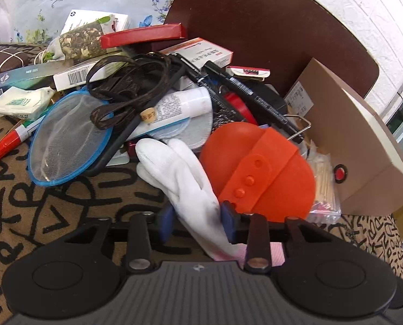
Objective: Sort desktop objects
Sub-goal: 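Grasp the white glove with pink cuff by the cuff with the right tool, then lift the glove and carry it over the cardboard box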
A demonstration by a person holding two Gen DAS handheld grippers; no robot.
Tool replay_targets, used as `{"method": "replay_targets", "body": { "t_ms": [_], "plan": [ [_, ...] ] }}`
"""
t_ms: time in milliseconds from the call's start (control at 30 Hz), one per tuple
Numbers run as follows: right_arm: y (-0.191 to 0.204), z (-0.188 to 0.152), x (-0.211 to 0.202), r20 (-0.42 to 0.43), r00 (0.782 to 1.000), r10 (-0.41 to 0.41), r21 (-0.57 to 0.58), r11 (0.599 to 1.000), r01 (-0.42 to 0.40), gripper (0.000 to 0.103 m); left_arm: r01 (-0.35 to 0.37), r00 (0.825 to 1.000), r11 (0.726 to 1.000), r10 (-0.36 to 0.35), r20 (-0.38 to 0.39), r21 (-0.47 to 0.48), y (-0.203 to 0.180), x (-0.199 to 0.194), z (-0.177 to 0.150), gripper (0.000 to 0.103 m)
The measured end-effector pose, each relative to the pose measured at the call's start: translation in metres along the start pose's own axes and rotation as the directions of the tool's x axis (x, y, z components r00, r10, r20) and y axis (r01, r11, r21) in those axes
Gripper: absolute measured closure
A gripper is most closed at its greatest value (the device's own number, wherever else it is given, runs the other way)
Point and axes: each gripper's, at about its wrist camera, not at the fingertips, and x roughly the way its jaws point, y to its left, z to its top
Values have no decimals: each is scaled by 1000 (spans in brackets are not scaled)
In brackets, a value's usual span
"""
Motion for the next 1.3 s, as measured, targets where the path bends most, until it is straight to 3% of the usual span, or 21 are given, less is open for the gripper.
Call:
{"method": "replay_targets", "body": {
  "t_ms": [300, 367, 433, 500, 533, 600, 667, 800, 867, 1000, 1300],
  "plan": [
    [-2, 4, -8, 51, 996, -72, -4, 997, 72, 54, 16, 1000, 1000, -16, -10, 11, 7, -3, 0, 64],
    [-2, 7, -7, 59, 997, -58, -11, 998, 59, 53, 21, 1000, 1000, -21, -13, 11, 8, -2, 0, 60],
    [-2, 10, -1, 55, 997, -51, -17, 998, 52, 53, 17, 1000, 1000, -17, -8, 14, 8, -2, 0, 49],
    [1, 11, 4, 43, 998, -36, -25, 999, 37, 54, 13, 1000, 1000, -13, -7, 18, 8, -1, -1, 48],
    [2, 12, 7, 34, 999, -26, -26, 999, 26, 54, 15, 1000, 1000, -15, -9, 19, 9, 0, -1, 49],
    [4, 11, 11, 20, 1000, -6, -22, 1000, 6, 68, 15, 1000, 999, -15, -10, 31, 9, -1, -2, 52],
    [7, 9, 13, 10, 1000, -4, -22, 1000, 4, 72, 6, 1000, 999, -5, -13, 37, 8, -1, -3, 57],
    [7, 9, 9, 8, 1000, 4, -5, 1000, -4, 86, -2, 1000, 999, 3, -28, 32, 8, -3, -4, 78],
    [5, 10, 6, 1, 1000, 12, 9, 1000, -12, 93, 6, 999, 1000, -5, -33, 27, 8, -7, -4, 82],
    [4, 10, -4, 15, 999, 29, 24, 999, -30, 97, 18, 1000, 999, -18, -15, 45, 1, -22, -6, 88],
    [-7, 11, -57, 144, 989, 24, 34, 999, -29, 98, 77, 994, 988, -87, 70, 137, -43, -61, 8, 89]
  ]
}}
